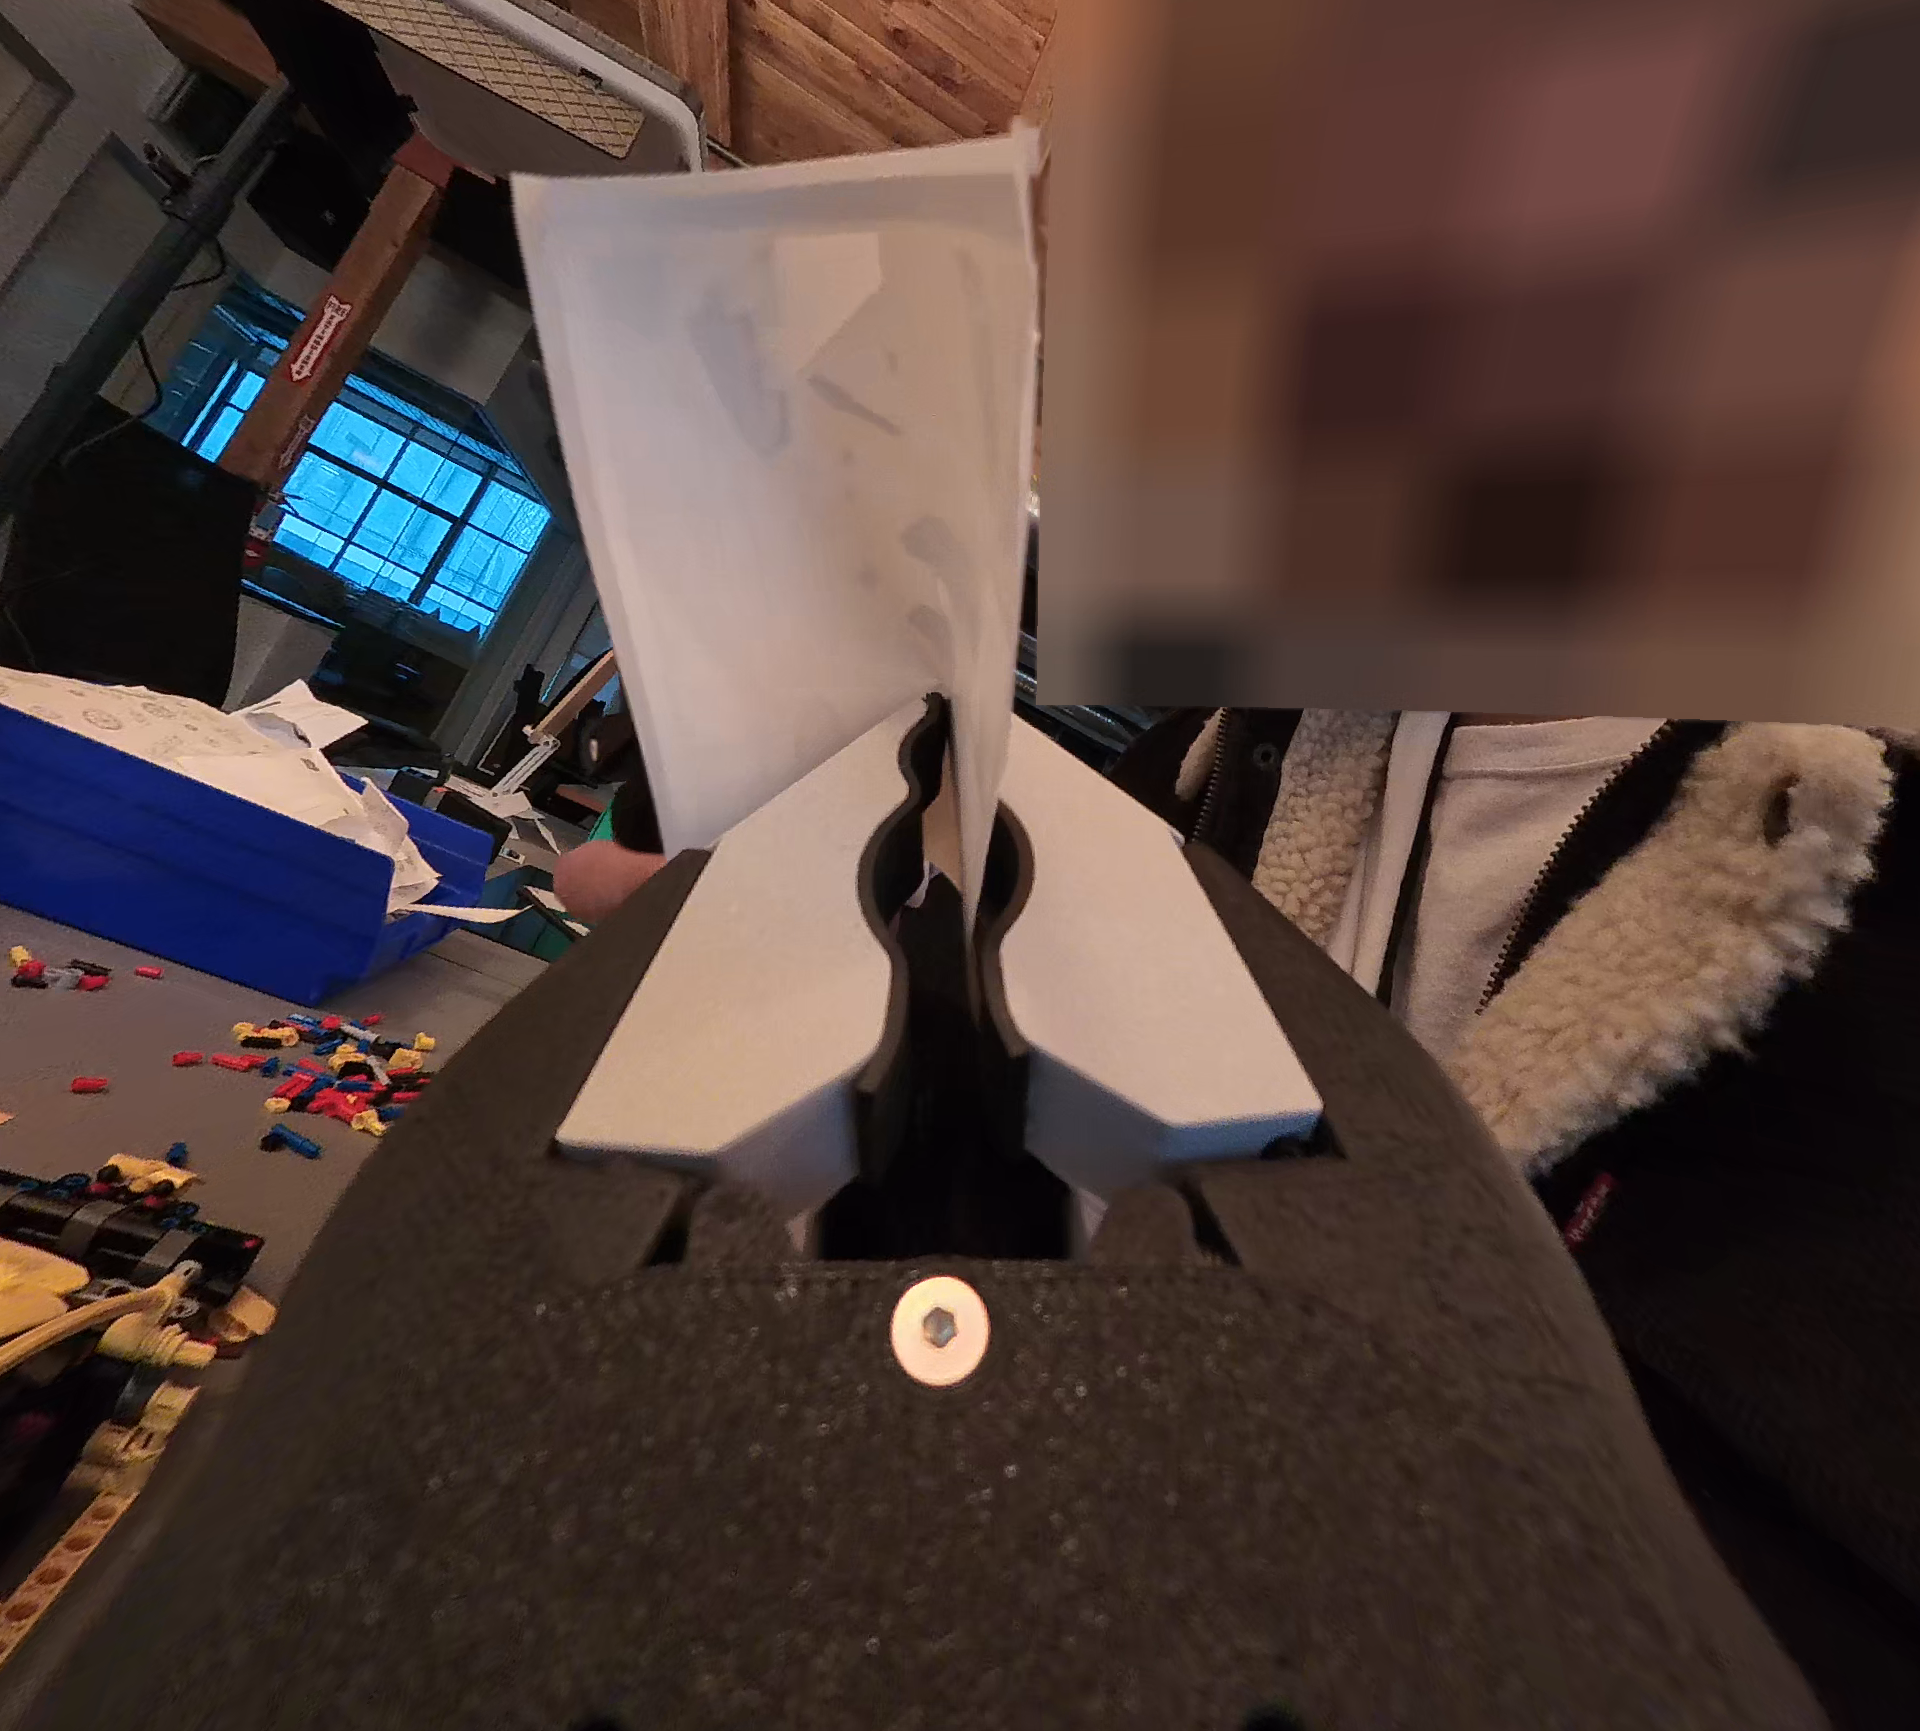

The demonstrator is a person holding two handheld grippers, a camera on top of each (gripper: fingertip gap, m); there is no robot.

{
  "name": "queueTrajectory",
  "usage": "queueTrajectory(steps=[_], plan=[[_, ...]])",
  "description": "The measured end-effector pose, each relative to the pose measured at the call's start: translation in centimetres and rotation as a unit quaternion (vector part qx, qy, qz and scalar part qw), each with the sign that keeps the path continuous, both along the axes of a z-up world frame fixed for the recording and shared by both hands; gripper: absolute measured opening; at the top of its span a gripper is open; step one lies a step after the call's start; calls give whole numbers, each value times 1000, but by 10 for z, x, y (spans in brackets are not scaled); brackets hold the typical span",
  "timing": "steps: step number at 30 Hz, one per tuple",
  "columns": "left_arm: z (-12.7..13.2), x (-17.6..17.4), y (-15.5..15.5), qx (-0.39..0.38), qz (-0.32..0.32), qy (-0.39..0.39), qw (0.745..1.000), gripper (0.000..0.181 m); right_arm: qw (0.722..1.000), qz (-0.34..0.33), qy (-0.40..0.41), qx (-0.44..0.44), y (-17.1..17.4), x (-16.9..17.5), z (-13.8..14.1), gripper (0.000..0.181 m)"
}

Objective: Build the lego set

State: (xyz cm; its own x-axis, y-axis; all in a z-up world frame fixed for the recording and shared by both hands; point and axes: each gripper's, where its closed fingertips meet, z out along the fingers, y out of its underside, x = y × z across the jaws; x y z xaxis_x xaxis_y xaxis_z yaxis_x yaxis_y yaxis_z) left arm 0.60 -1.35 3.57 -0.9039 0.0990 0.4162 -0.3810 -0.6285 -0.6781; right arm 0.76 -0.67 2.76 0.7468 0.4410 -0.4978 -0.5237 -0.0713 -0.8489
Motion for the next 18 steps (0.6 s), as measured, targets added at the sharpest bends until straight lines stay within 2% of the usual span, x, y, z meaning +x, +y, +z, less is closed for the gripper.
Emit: queueTrajectory(steps=[18], plan=[[-4, -2, -1, 32, 13, -6, 999, 0, 998, 38, 45, 2, -1, -2, -4, 7]])
